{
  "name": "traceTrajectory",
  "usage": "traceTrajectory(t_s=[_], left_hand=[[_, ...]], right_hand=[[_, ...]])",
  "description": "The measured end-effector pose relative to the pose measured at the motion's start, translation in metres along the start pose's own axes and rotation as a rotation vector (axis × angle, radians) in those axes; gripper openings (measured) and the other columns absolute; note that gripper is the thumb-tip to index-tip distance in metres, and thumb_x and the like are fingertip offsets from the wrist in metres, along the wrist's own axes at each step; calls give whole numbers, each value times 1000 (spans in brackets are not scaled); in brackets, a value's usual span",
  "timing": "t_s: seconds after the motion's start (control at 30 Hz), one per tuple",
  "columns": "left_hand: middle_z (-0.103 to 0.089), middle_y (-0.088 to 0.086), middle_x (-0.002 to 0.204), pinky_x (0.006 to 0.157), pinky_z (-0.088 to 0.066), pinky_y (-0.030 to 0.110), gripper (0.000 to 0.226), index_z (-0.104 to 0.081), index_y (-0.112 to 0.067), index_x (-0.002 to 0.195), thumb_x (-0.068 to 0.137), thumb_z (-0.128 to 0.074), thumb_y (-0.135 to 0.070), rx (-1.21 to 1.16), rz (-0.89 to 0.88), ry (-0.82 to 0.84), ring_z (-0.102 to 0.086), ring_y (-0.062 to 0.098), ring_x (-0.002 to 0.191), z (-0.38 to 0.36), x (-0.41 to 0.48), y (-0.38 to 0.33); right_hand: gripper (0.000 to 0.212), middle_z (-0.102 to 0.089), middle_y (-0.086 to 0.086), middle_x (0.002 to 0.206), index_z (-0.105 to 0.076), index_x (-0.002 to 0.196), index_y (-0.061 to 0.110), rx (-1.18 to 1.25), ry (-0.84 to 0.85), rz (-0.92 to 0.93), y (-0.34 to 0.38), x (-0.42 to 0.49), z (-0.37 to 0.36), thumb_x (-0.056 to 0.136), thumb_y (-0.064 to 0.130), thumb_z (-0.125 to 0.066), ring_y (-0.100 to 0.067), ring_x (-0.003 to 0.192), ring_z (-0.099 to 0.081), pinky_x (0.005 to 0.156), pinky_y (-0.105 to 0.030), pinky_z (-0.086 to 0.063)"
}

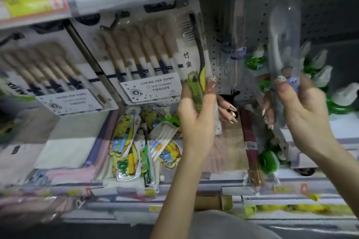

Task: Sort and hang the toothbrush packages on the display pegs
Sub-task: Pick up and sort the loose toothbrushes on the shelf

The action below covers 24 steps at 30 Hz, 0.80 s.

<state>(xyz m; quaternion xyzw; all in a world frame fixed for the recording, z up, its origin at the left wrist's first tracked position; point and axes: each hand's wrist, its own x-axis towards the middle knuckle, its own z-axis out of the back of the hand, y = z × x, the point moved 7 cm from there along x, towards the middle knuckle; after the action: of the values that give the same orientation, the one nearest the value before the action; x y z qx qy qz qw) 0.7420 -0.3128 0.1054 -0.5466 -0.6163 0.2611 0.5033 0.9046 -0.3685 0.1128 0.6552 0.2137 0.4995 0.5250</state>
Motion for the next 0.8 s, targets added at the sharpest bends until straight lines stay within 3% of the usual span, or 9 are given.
traceTrajectory(t_s=[0.07,0.23,0.4,0.63,0.8], left_hand=[[-57,0,50,40,-48,25,6,-49,-13,97,98,-45,-9,9,6,-12,-54,14,39,2,0,-2],[-52,5,51,44,-51,32,8,-48,-6,103,99,-46,-12,51,12,15,-52,18,40,6,5,0],[-54,-2,49,41,-48,27,7,-49,-20,100,99,-48,-13,145,-7,2,-52,16,41,14,2,-7],[-55,0,51,41,-46,26,6,-49,-8,105,99,-47,-9,216,-73,17,-52,21,39,20,-1,-11],[-56,-3,51,42,-46,26,2,-50,-16,98,98,-48,-15,206,-99,39,-53,18,39,20,-2,-10]], right_hand=[[9,-60,-1,53,-46,89,29,27,5,-3,2,0,1,92,36,-43,-13,33,-46,38,-37,-32],[40,-60,0,53,-47,89,19,95,57,-78,3,-3,-8,80,58,-43,-13,31,-45,37,-28,-35],[64,-61,-4,55,-50,106,-4,90,75,-158,-4,-4,-12,83,54,-39,-13,31,-44,35,-21,-34],[54,-56,0,44,-53,91,1,66,53,-213,-1,-6,-18,84,51,-35,-13,31,-41,36,-14,-34],[42,-58,-2,50,-53,84,11,89,19,-211,-1,-7,-19,85,50,-37,-12,31,-41,36,-15,-34]])
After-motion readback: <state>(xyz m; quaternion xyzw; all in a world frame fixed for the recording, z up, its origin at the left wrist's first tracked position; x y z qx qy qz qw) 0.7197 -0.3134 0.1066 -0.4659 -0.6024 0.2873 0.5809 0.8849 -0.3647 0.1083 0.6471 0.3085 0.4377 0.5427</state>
